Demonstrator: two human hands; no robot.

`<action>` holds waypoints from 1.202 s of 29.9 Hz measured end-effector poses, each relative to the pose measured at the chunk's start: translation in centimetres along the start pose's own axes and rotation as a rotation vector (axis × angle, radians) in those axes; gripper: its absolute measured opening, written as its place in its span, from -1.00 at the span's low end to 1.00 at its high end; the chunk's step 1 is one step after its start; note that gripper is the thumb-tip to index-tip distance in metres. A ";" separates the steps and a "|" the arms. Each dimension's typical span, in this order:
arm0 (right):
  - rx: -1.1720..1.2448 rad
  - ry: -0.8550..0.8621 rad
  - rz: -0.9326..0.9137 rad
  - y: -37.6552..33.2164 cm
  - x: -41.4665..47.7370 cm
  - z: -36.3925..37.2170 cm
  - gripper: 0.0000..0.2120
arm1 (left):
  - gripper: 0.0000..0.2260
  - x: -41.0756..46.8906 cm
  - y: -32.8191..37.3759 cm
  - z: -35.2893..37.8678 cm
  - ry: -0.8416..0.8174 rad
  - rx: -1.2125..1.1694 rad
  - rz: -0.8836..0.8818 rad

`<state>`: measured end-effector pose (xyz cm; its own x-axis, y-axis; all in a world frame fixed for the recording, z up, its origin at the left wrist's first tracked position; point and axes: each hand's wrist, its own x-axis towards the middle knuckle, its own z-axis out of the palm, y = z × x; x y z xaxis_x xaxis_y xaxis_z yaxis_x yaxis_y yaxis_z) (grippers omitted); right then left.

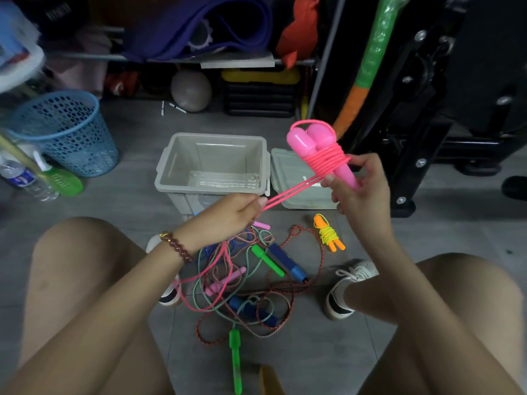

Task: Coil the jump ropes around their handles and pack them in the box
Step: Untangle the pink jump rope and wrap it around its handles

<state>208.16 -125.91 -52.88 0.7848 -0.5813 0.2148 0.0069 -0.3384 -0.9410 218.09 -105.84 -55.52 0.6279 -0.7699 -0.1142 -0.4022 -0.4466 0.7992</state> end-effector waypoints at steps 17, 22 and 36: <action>-0.511 -0.086 -0.086 2.1 -0.2 1.6 -0.64 | -0.83 -2.4 3.9 0.2 0.233 0.687 0.338; -0.460 -0.021 -0.045 2.4 0.8 0.8 -0.72 | -0.76 -1.7 3.2 -0.2 0.261 0.489 0.047; -0.345 -0.060 0.021 2.2 1.5 0.3 -0.75 | -0.64 -1.3 3.2 -1.6 0.582 -0.086 0.151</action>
<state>209.50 -127.27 -54.69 0.8179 -0.5494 0.1710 -0.2114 -0.5633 -0.7987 217.02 -105.54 -51.87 0.8394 -0.4349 0.3260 -0.4749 -0.2951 0.8291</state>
